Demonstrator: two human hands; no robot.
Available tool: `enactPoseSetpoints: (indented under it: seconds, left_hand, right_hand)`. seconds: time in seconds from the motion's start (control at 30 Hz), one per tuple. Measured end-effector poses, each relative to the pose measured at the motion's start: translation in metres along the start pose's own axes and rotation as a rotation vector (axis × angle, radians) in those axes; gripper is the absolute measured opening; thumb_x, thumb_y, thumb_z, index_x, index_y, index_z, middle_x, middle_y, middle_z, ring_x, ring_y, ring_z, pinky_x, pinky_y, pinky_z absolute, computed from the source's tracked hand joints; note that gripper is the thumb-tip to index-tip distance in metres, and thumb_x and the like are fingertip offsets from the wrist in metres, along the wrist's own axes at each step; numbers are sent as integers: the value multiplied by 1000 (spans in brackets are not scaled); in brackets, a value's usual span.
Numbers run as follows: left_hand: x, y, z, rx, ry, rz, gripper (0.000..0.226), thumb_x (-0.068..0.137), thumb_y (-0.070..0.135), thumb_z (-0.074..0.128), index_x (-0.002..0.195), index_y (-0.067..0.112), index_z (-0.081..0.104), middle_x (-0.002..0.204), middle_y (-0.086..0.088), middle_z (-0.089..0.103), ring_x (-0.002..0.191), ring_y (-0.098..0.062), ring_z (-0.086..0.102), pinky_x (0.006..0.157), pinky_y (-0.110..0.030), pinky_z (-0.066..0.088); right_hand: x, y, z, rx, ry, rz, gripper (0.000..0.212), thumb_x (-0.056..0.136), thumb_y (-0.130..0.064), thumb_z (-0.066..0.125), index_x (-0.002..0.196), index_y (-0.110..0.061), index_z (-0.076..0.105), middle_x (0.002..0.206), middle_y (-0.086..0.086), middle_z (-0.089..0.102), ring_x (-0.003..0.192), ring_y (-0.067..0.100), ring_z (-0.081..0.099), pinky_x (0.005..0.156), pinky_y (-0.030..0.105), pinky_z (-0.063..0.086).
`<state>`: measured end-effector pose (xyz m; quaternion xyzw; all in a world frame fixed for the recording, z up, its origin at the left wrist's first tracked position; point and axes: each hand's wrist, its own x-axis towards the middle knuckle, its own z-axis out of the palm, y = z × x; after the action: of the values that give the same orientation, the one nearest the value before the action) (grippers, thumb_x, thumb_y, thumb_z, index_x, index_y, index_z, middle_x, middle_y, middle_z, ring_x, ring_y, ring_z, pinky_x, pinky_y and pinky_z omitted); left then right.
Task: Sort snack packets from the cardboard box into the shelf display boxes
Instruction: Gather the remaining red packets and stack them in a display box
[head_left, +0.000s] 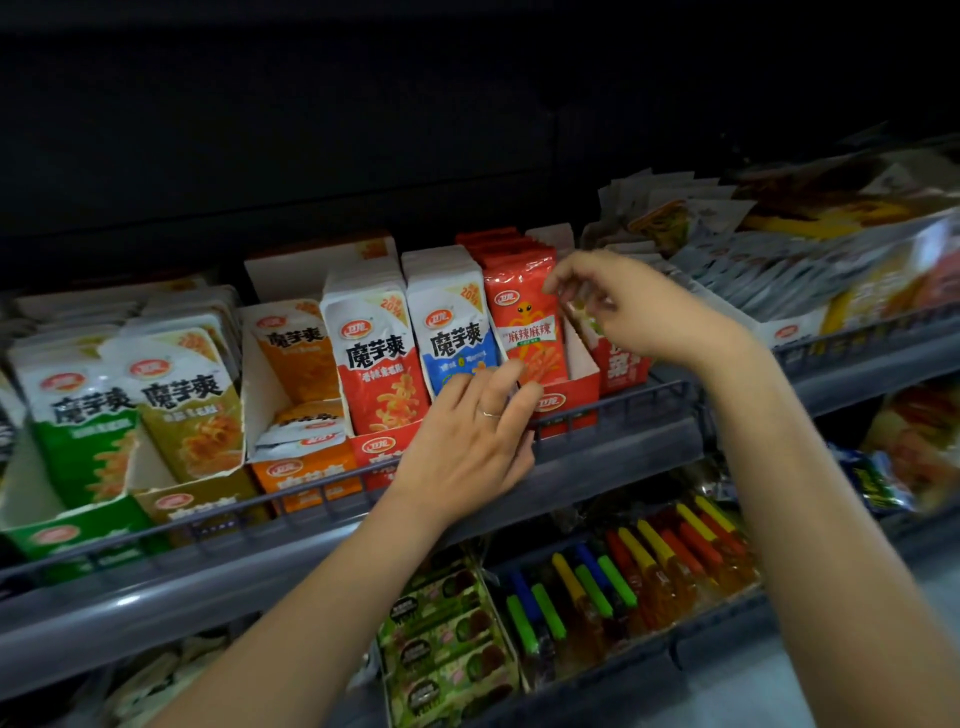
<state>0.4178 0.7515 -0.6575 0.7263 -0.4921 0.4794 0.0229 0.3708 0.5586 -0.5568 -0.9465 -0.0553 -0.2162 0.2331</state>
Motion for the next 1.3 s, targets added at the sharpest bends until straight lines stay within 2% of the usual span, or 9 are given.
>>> enactPoseSetpoints:
  seconds: [0.17,0.3,0.53,0.8,0.9,1.03,1.13,1.23,1.3]
  left_hand:
    - [0,-1,3,43,58,31,32,87,28,45,109,4,45,112,-15,44,94,-29,43,84,-39,36]
    - [0,0,2,51,8,28,29,86,27,45,104,5,46,106,-15,49,89,-30,49,79,-40,37]
    - [2,0,-1,18,-64,-40,30,84,30,45,101,6,46,101,-15,59,78,-29,57,72,-38,41]
    - [2,0,0,-3,-105,-41,30,84,30,44,102,6,45,104,-16,59,79,-30,59,72,-40,44]
    - [3,0,-1,5,-102,-35,31,84,30,44,104,6,45,104,-16,60,81,-30,59,73,-38,40]
    - [3,0,-2,-4,-116,-38,30,85,30,42,103,6,45,104,-15,59,81,-29,59,72,-39,44]
    - [3,0,-2,0,-119,-33,30,85,30,43,103,7,45,103,-15,60,82,-29,60,71,-39,46]
    - [2,0,-2,14,-107,-31,28,85,30,44,101,7,46,103,-14,60,82,-28,60,72,-39,46]
    - [3,0,0,9,-97,-23,27,85,29,45,101,8,47,102,-14,60,82,-28,60,73,-39,43]
  right_hand:
    - [-29,-5,4,-211,-301,65,31,85,-14,67,108,-34,61,102,-14,54,97,11,53,86,30,46]
    - [-35,1,21,-277,-321,38,26,85,-19,66,109,-29,67,106,-6,62,101,16,56,90,37,47]
    - [-27,4,28,-190,-292,73,27,93,-18,58,118,-21,65,116,-3,65,97,11,55,88,30,45]
    - [-16,4,37,-207,-263,91,20,90,-25,60,108,-22,69,106,-1,67,97,17,60,84,31,48]
    - [-17,1,38,-192,-107,97,31,87,-49,57,90,-23,73,86,-3,69,81,15,61,72,31,49]
    - [-8,-6,50,-127,219,97,25,91,-41,55,82,-24,72,84,-5,71,84,15,64,80,33,48]
    - [1,-4,57,-167,192,124,15,93,-29,54,103,-30,64,95,-8,69,99,17,60,91,33,35]
    - [10,-2,58,-237,122,95,51,93,-14,47,138,-38,38,106,0,67,107,25,56,95,36,29]
    - [16,-6,56,-372,73,109,64,93,-10,43,147,-37,22,114,10,63,110,31,54,98,39,29]
